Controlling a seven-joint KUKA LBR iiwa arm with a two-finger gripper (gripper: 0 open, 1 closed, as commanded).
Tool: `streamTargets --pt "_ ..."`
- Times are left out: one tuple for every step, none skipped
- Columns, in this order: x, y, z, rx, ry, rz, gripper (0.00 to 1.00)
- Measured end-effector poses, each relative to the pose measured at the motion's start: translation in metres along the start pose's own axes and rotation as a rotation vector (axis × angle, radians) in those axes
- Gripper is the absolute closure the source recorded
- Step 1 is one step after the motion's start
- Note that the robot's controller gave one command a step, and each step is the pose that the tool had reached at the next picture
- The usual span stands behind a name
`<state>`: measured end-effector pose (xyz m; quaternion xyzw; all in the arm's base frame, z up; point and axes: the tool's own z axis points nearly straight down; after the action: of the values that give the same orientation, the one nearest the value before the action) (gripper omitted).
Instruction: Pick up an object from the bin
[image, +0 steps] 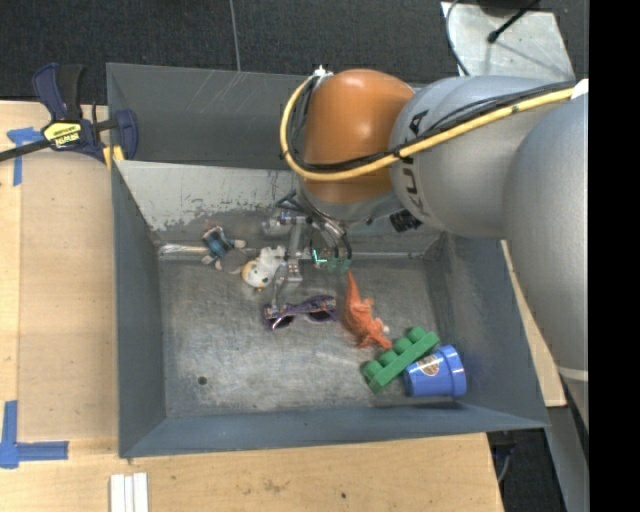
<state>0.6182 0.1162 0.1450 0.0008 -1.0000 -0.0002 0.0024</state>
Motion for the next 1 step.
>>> streamTargets --pt "-0.0020 -0.0004 -0.0044 -0.001 -0.008 0.002 0.00"
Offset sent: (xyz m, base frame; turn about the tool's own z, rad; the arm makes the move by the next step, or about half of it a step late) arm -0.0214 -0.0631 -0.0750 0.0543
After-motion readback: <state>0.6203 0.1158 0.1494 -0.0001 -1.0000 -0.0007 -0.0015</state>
